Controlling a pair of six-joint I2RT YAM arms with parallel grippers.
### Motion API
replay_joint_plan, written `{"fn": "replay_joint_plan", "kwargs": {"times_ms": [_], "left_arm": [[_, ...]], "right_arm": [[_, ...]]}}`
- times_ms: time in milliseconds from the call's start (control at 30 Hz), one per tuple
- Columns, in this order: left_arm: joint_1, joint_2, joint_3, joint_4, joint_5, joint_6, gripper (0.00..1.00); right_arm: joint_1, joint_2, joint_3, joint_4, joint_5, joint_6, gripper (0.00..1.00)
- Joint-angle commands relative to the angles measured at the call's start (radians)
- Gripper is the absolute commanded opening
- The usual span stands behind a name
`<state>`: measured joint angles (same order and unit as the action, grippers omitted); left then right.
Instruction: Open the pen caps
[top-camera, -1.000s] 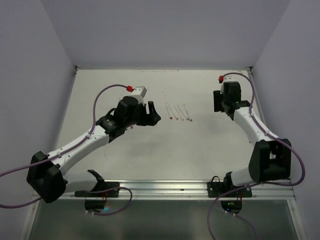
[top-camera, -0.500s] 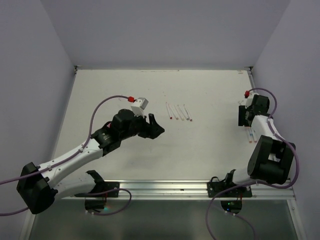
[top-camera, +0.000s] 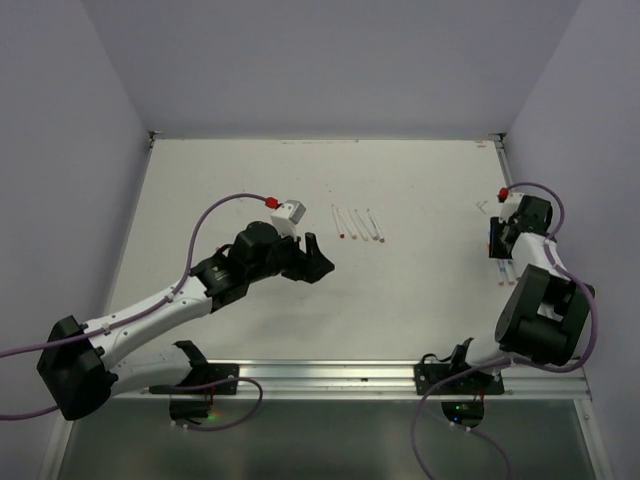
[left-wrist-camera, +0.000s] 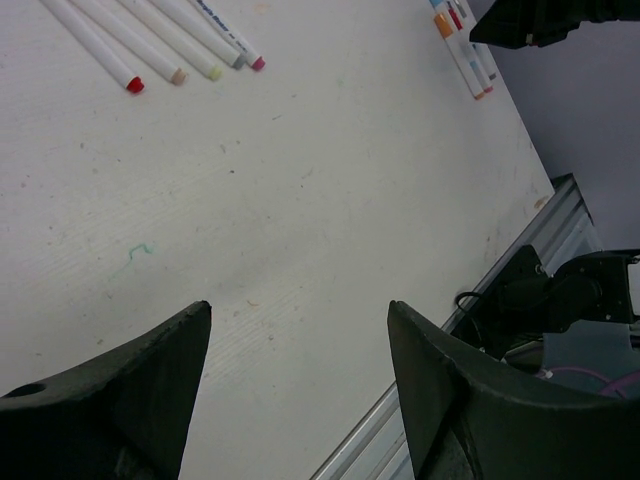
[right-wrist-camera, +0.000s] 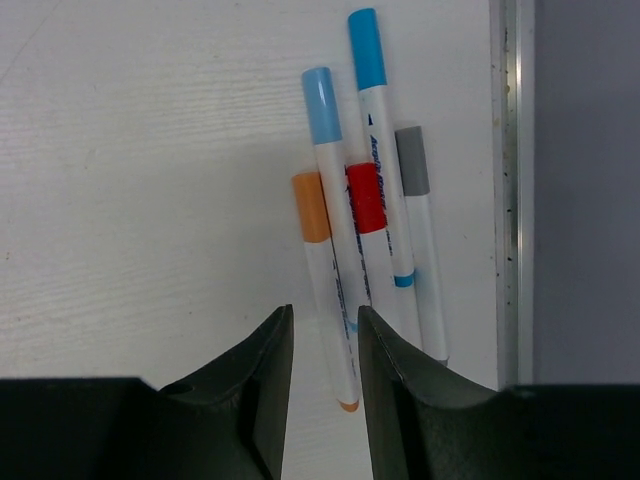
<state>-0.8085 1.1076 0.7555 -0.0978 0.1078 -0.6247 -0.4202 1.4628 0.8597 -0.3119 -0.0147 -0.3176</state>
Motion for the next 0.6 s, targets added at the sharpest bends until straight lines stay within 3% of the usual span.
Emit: {"fn": "replay_joint_plan", "kwargs": {"times_ms": [0, 567], "left_arm": [[-0.006, 0.018, 0.035, 0.015, -0.017, 0.026, 0.74], [-0.004, 0.037, 0.039, 0.015, -0.02, 0.025, 0.74]], "right_arm": [[-0.002, 0.045, 0.015, 0.02, -0.044, -0.021, 0.35], [-0.002, 0.136, 0.013, 0.045, -0.028, -0.009, 0.35]]}}
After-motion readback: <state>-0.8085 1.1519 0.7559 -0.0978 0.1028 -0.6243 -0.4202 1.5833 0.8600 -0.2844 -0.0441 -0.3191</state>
